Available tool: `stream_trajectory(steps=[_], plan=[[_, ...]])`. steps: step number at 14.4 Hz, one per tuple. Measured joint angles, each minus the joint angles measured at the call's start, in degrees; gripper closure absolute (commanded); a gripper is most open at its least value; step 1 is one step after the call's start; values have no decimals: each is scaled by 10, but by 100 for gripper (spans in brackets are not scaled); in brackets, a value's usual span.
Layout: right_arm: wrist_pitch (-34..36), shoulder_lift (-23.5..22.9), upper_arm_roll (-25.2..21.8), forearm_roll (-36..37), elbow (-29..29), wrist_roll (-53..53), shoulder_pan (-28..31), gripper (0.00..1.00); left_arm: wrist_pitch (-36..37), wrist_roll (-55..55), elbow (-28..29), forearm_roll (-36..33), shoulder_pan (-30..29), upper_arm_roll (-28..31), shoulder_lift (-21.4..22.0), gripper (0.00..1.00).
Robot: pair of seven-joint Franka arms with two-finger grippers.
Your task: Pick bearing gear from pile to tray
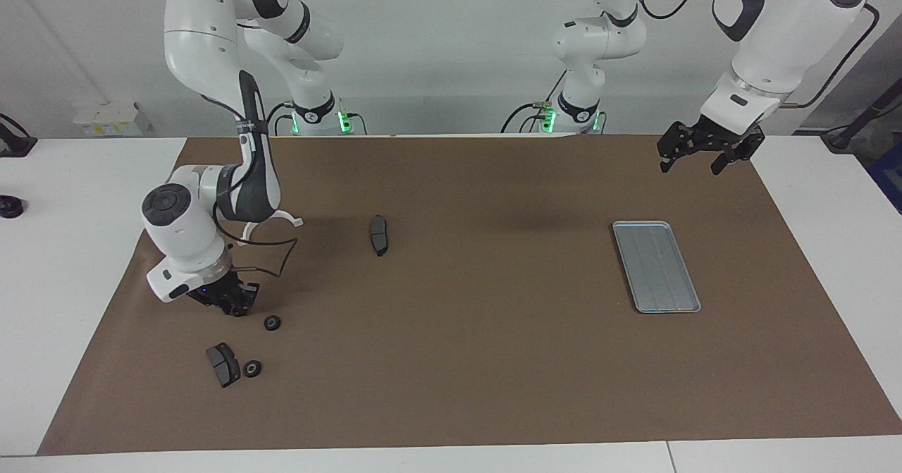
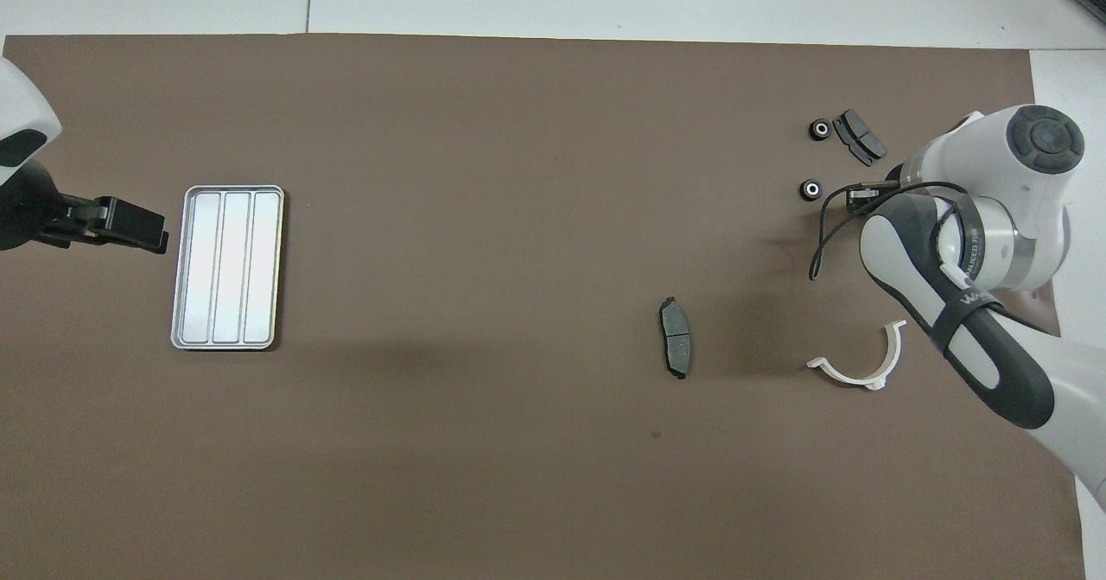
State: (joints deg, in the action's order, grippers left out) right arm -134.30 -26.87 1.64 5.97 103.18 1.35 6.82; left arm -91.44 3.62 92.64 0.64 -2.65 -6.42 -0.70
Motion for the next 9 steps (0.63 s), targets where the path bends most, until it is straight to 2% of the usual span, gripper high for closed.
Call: stream_trajectory(steps=[4, 9], plan=[[-1, -1, 0, 0, 0, 0, 0, 82, 0, 0, 0, 0, 0, 0, 0, 0], [-2, -1, 0, 0, 0, 0, 0, 100, 0, 0, 0, 0, 0, 0, 0, 0]])
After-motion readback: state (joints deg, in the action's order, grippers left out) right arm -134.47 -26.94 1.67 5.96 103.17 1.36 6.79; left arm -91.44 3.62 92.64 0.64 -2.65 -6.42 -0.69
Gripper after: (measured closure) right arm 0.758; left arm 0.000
